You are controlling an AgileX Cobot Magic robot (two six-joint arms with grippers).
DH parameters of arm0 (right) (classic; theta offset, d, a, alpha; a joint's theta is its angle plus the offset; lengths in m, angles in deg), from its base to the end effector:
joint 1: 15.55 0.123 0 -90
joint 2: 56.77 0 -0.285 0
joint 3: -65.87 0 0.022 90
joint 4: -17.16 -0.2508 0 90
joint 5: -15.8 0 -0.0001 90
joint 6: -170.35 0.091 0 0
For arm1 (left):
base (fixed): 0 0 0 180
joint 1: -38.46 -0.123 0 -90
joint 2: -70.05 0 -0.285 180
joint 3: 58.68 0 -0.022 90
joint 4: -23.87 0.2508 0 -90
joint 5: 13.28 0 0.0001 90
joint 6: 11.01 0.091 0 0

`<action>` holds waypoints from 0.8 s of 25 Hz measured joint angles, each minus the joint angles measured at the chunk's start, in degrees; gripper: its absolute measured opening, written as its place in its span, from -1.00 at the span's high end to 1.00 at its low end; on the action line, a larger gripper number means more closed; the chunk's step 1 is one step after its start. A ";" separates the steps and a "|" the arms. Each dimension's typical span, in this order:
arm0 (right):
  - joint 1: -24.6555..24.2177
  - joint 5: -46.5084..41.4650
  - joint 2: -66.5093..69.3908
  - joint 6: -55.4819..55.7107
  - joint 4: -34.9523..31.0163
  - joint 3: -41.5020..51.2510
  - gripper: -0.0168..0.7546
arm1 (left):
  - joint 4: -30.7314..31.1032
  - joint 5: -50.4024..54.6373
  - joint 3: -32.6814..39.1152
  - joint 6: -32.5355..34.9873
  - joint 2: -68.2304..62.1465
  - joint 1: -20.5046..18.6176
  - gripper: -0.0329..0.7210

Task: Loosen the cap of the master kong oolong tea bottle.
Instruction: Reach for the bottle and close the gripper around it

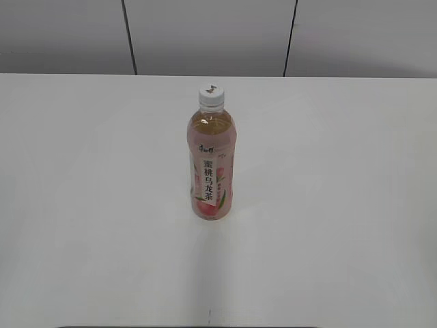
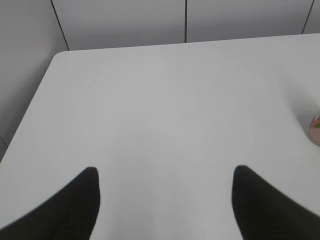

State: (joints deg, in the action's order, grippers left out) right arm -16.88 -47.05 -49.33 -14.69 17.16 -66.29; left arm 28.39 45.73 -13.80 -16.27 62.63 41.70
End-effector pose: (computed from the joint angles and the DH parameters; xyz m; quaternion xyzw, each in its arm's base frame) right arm -0.0088 0.0002 0.2778 -0.0278 0.8573 -0.0286 0.5133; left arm -0.0127 0.0069 0.2976 -0.0168 0.8248 -0.0025 0.5651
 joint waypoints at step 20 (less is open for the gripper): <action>0.00 0.00 0.00 0.00 0.00 0.00 -0.48 | 0.00 -0.05 0.00 0.00 0.00 0.00 -0.40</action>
State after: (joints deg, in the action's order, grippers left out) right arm -16.88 -47.05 -49.33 -14.69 17.16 -66.29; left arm 28.39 45.68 -13.80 -16.27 62.63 41.70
